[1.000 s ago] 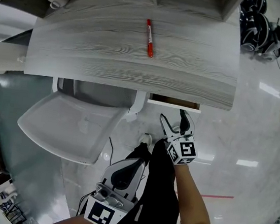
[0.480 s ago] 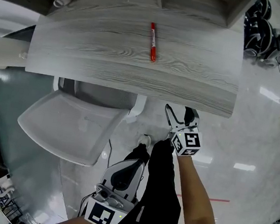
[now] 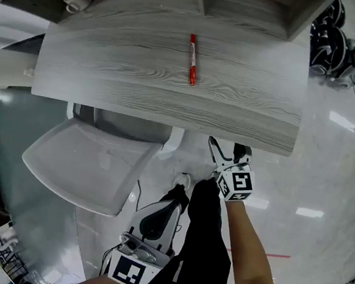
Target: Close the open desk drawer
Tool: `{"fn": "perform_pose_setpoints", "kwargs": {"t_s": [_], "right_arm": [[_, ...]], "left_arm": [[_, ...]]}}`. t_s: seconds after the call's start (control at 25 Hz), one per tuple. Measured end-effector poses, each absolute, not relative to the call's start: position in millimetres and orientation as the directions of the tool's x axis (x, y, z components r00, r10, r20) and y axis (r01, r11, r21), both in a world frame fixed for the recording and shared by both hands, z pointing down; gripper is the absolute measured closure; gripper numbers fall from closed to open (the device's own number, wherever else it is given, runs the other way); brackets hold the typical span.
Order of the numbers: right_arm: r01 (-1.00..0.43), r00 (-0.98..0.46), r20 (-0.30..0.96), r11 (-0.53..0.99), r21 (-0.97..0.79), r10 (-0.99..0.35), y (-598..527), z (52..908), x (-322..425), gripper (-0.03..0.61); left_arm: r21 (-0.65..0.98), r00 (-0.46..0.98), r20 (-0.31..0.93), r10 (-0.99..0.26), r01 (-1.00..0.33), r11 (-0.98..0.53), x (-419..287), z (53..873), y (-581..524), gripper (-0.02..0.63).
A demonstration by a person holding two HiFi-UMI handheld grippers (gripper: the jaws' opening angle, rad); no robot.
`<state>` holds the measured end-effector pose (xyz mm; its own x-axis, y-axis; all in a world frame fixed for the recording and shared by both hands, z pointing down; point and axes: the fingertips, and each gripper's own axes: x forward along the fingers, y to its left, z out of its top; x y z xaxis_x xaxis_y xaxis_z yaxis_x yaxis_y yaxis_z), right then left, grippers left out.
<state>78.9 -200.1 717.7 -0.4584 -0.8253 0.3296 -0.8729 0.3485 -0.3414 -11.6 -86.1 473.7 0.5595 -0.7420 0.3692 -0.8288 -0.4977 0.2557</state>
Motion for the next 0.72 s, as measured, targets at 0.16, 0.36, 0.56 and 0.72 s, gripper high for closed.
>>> {"fn": "perform_pose_setpoints", "kwargs": {"t_s": [0.16,0.36,0.56,0.72], "right_arm": [[-0.872,-0.446,0.343,0.315,-0.375,-0.827,-196.6,715.2,81.5,0.249],[-0.879,-0.428,0.350,0.293,-0.376,-0.833,-176.6,696.6,79.8,0.249],[-0.882,-0.389,0.291,0.263,-0.391,-0.874,-145.7,632.7,74.4,0.265],[-0.869,-0.393,0.244,0.272,-0.413,-0.887,-117.1,571.3,62.9,0.290]], "left_arm": [[0.256,0.562,0.364,-0.743,-0.827,-0.501,-11.5,474.4,-88.5,0.609],[0.270,0.576,0.356,-0.735,-0.817,-0.509,-20.9,473.3,-79.7,0.609],[0.280,0.599,0.334,-0.728,-0.800,-0.530,-35.5,457.3,-69.4,0.609],[0.266,0.622,0.299,-0.723,-0.782,-0.563,-46.9,435.9,-58.8,0.609]]}}
